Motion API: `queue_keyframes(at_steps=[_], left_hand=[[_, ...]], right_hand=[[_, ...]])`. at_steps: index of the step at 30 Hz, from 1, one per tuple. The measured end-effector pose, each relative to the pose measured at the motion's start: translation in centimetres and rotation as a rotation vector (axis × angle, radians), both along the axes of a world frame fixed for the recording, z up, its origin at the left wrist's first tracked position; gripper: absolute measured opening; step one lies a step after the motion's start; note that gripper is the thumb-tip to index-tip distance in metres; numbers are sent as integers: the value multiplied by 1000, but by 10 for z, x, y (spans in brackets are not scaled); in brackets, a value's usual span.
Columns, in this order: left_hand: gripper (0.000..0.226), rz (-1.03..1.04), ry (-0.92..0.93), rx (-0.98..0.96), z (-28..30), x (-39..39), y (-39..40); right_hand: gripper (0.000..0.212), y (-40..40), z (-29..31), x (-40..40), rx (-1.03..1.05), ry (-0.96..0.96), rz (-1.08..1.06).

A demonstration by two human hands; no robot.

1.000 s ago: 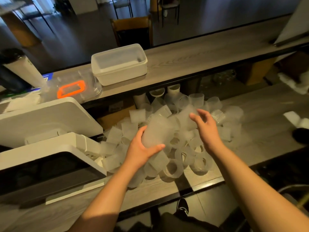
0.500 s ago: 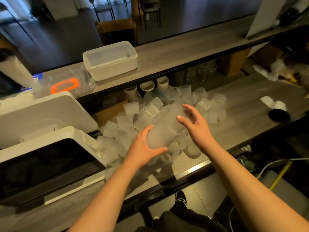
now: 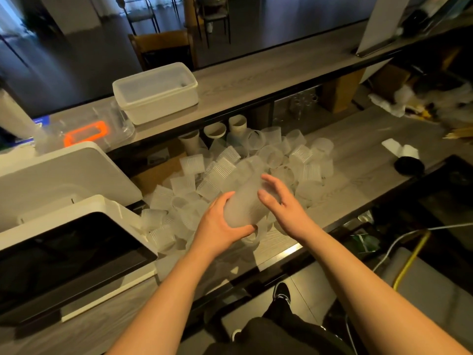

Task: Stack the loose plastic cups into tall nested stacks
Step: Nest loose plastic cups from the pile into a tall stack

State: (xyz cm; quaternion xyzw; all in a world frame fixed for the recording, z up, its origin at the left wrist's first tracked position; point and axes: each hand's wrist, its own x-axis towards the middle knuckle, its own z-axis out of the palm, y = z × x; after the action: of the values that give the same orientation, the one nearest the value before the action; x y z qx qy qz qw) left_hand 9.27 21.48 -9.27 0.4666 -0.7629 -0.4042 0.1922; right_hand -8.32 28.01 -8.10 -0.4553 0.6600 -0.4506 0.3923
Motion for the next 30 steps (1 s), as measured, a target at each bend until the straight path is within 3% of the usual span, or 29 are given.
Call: queue_keyframes(at_steps=[2, 5, 14, 21, 26, 30], left_hand=[[79, -6, 8, 20, -3, -2, -1], [83, 13, 15, 87, -7, -9, -4], [78, 81, 114, 232, -20, -45, -22], [67, 72, 111, 288, -28, -89, -41], [84, 93, 118, 305, -28, -118, -59], [70, 117, 115, 268, -27, -130, -70]], right_hand=[[88, -2, -1, -4, 11, -26, 1], [76, -5, -4, -11, 6, -101, -35], [68, -11, -57, -87, 137, -103, -419], [80, -33, -97, -164, 302, 3, -633], [106, -61, -124, -193, 456, 75, -576], [113, -78, -142, -202, 534, 157, -537]])
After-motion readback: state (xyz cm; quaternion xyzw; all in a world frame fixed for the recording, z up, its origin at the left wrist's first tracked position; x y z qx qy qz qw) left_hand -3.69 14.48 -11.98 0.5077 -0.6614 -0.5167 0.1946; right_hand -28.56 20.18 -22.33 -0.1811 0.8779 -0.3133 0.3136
